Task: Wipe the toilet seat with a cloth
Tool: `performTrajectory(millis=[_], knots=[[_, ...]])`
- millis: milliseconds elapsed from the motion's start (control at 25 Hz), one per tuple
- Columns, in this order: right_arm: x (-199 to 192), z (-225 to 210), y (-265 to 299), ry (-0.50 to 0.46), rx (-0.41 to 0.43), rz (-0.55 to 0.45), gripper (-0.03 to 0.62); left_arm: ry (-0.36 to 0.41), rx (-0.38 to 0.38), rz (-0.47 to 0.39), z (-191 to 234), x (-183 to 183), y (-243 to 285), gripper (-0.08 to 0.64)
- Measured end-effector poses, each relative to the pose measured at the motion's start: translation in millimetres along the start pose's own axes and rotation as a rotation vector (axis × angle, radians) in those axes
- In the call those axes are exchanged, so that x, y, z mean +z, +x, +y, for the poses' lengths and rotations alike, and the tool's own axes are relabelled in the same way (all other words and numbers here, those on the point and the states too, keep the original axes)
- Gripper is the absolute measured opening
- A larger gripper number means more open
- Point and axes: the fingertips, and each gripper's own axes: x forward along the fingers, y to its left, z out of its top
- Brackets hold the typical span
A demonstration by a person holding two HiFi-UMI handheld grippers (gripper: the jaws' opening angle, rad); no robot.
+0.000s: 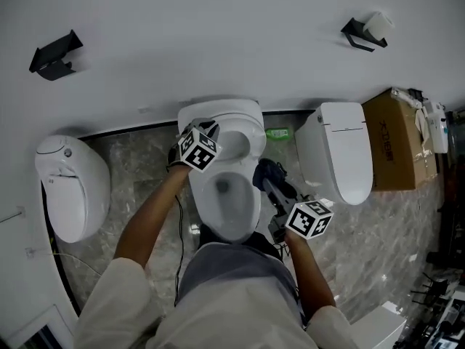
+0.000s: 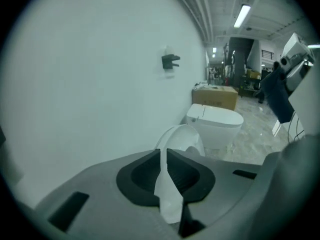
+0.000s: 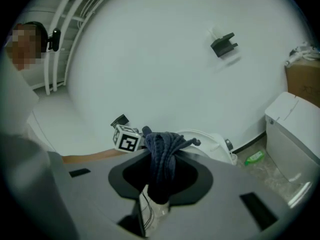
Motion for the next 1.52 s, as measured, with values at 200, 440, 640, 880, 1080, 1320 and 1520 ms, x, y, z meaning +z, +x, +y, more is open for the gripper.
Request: performTrajectory(millis=[200, 440, 640, 880, 1080, 1320, 1520], knots=[[-9.6, 23.4, -16.6, 0.039, 0.075, -0.03, 0.084, 0.013, -0.019, 0.014, 9.5, 1.2, 25.4, 0.091], [-21.4, 19.2, -25.1, 0.036, 0.056, -0.008, 0.084, 0.052, -0.059, 0.064, 2.7, -4.0, 46.7, 0.117], [-25.7, 15.4, -26.5, 0.033, 0.074, 0.011, 0.086, 0.068, -0.023, 0.073, 1.0, -3.5, 48.1, 0.117], [-21.3, 15.6, -38.0, 0.027, 0.124, 0.01, 0.085, 0.041, -0.012, 0.074, -12.1, -5.6, 34.6, 0.103], [-19.2, 9.1, -52.8, 0.032, 0.156, 0.015, 0.084, 0.055, 0.001, 0.081, -34.5, -5.7, 19.7, 0.103], [-31.1, -1.3, -75.0, 0.042, 0.165, 0.053, 0.086, 0.041, 0.019, 0.073, -69.3, -11.9, -4.5, 0.103], [-41.3, -8.5, -98.9, 0.061, 0.201, 0.073, 0.084, 0.054, 0.026, 0.083, -105.9, -22.0, -25.2, 0.106]])
